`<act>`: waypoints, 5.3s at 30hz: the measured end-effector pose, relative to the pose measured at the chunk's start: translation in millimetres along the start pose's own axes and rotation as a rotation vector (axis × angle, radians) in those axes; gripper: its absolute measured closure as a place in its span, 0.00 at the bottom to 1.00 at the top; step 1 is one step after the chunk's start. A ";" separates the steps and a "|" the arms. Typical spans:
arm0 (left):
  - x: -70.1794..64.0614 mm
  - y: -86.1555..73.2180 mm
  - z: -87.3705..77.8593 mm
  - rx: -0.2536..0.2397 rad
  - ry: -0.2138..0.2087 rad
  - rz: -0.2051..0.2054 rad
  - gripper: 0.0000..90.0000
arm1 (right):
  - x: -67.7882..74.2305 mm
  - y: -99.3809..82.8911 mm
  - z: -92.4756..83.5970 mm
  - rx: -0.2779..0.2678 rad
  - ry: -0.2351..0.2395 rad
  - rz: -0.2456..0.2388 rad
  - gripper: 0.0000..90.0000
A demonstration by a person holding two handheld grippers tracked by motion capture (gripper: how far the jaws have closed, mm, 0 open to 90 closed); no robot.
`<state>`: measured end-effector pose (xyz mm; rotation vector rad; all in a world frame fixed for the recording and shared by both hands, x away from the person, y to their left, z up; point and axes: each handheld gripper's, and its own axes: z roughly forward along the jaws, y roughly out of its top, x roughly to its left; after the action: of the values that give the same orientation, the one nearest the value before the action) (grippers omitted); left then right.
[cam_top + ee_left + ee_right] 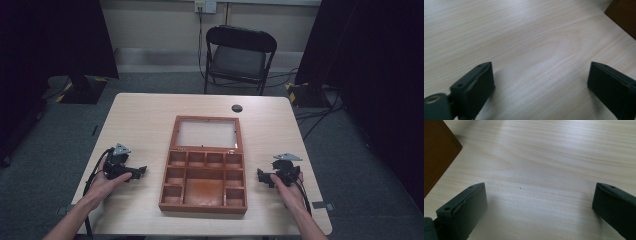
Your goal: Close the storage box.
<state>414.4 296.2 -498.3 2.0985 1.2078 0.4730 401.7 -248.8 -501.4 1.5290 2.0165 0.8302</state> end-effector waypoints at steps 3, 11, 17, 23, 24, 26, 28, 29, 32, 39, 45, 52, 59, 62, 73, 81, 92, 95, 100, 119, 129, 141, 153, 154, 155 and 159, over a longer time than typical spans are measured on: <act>1.3 0.8 -1.5 0.001 -0.002 -0.001 0.12 | 0.8 -0.5 -0.4 -0.001 -0.006 0.003 0.00; 1.0 6.8 -7.2 -0.002 -0.072 -0.026 0.22 | 2.2 -0.1 -2.1 0.006 0.008 -0.029 0.00; -0.6 12.6 -17.1 -0.033 -0.100 -0.031 0.24 | 4.2 2.8 -5.0 0.003 0.026 -0.053 0.19; -1.3 18.6 -22.6 -0.074 -0.109 -0.040 0.27 | 5.2 11.4 -13.0 0.005 0.056 -0.024 0.16; -0.7 19.7 -22.8 -0.070 -0.106 -0.039 0.27 | 5.5 13.0 -15.8 -0.013 0.061 -0.019 0.17; -1.0 21.4 -22.2 -0.072 -0.111 -0.056 0.27 | 5.6 15.9 -17.6 -0.018 0.063 -0.025 0.16; -1.4 26.5 -22.3 -0.051 -0.111 -0.031 0.27 | 5.8 17.5 -18.8 -0.025 0.069 -0.024 0.16; -1.7 28.9 -23.0 -0.059 -0.107 -0.024 0.27 | 6.1 19.3 -20.2 -0.034 0.077 -0.027 0.17; -4.4 34.0 -23.0 -0.079 -0.096 -0.019 0.26 | 6.8 26.4 -23.8 -0.024 0.131 -0.022 0.24; -8.4 51.1 -17.3 -0.094 -0.116 -0.028 0.24 | 11.2 48.0 -20.9 -0.045 0.173 -0.035 0.25; -8.9 72.3 -8.0 -0.080 -0.140 -0.024 0.24 | 18.6 61.3 -14.4 -0.049 0.216 -0.032 0.27; -14.4 102.3 -3.7 -0.106 -0.124 0.012 0.24 | 20.1 94.3 -6.4 -0.077 0.233 -0.007 0.23; -15.1 121.5 15.0 -0.121 -0.122 -0.027 0.23 | 32.0 118.2 8.2 -0.099 0.255 -0.034 0.20; -18.3 118.2 33.3 -0.041 -0.178 -0.057 0.23 | 37.3 119.8 20.9 -0.085 0.264 -0.021 0.20; -34.6 120.6 52.5 -0.040 -0.219 -0.042 0.23 | 47.0 113.8 48.7 -0.006 0.289 -0.001 0.19; -43.2 117.3 61.7 -0.020 -0.231 -0.047 0.21 | 49.2 108.7 58.9 0.025 0.303 0.026 0.16; -46.7 115.6 67.9 -0.029 -0.244 -0.092 0.18 | 55.5 104.8 66.7 0.022 0.378 0.092 0.14; -47.1 115.4 69.6 -0.029 -0.258 -0.109 0.18 | 56.0 104.2 68.0 0.026 0.382 0.107 0.12; -49.8 115.4 71.6 -0.043 -0.263 -0.100 0.17 | 55.0 102.8 72.5 0.037 0.421 0.146 0.11; -41.8 111.6 78.4 -0.032 -0.323 -0.172 0.13 | 56.9 104.4 78.1 0.061 0.457 0.167 0.09; -41.7 111.3 78.4 -0.026 -0.337 -0.190 0.16 | 53.1 104.8 74.8 0.059 0.447 0.174 0.16; -41.6 110.6 82.4 -0.030 -0.351 -0.211 0.12 | 53.2 102.8 80.4 0.066 0.495 0.216 0.15; -40.7 114.9 76.2 -0.071 -0.357 -0.194 0.29 | 52.0 108.4 65.4 -0.035 0.442 0.150 0.29; -42.0 115.9 75.1 -0.072 -0.337 -0.178 0.31 | 51.7 109.0 63.9 -0.042 0.438 0.146 0.30; -42.9 116.5 73.9 -0.071 -0.332 -0.175 0.31 | 51.4 109.5 62.8 -0.050 0.435 0.144 0.31; -41.7 118.4 68.9 -0.083 -0.314 -0.158 0.36 | 51.2 110.8 58.7 -0.067 0.424 0.147 0.35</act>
<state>507.9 193.2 -464.2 1.9027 1.1362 0.1127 503.4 -167.3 -464.6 1.5791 2.1498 1.3644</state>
